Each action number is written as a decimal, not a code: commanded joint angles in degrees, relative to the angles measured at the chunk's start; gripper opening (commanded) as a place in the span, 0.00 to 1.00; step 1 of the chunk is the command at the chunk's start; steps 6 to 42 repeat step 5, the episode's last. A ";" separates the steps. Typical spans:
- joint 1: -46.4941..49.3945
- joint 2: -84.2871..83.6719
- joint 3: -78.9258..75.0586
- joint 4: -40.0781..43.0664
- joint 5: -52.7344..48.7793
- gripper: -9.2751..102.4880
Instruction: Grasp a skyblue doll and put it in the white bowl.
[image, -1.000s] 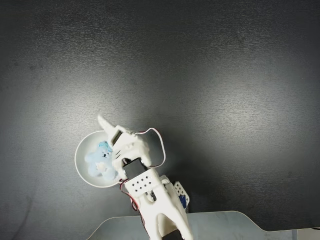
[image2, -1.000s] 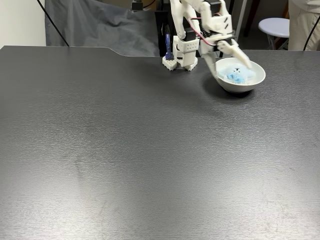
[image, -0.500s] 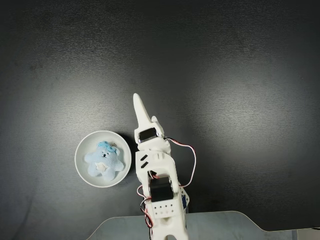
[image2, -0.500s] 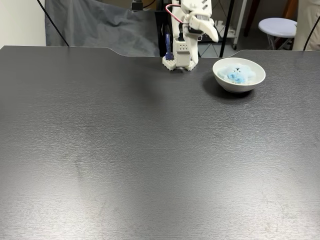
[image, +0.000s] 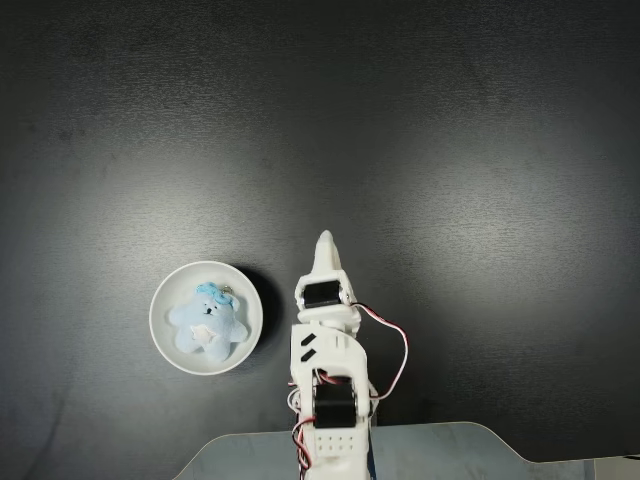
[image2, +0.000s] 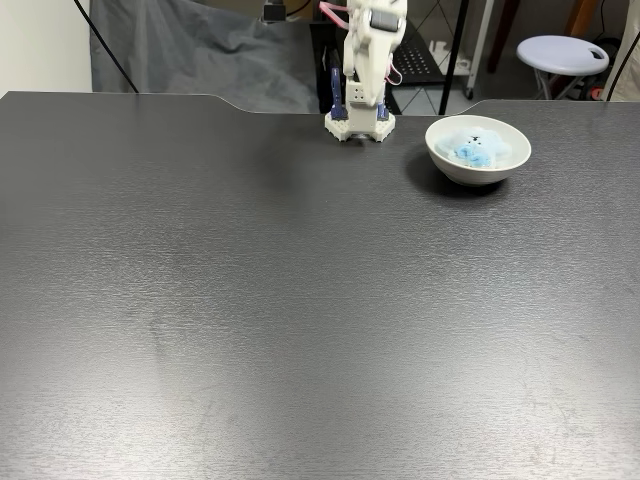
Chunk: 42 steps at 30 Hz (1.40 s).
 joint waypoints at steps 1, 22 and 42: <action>-0.18 3.60 2.20 -0.35 1.05 0.22; -0.09 8.35 2.29 -0.18 5.80 0.22; -0.09 8.35 2.29 -0.18 5.80 0.22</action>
